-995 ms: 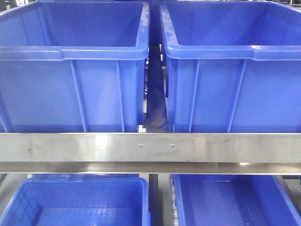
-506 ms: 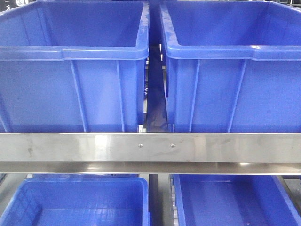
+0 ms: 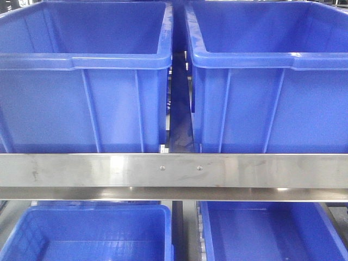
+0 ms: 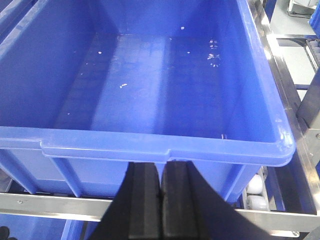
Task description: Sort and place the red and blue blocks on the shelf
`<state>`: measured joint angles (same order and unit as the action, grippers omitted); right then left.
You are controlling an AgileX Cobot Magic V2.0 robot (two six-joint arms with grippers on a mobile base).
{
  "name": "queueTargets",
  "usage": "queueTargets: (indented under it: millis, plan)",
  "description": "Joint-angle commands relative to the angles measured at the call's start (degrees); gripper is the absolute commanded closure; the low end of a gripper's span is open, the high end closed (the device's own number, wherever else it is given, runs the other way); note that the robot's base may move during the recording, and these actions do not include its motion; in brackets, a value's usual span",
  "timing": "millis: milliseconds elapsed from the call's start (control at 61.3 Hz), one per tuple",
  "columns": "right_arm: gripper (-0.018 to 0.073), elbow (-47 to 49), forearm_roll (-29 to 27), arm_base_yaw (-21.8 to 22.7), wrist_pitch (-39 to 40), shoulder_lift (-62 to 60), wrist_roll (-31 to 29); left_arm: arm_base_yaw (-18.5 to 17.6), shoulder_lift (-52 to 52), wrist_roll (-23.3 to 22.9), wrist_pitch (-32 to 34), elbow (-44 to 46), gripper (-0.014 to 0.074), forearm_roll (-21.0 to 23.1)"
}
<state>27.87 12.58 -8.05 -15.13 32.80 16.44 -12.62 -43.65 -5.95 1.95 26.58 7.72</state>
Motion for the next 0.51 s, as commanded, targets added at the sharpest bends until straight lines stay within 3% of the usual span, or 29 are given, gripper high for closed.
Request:
queueTargets:
  millis: [0,489]
  plan:
    - [0.0488,1.7,0.3,0.3,4.8,-0.2,-0.6,-0.4,0.2,0.0,5.1,1.6,0.0511,0.4]
    - [0.0488,1.7,0.3,0.3,4.8,-0.2,-0.6,-0.4,0.2,0.0,5.1,1.6,0.0511,0.4]
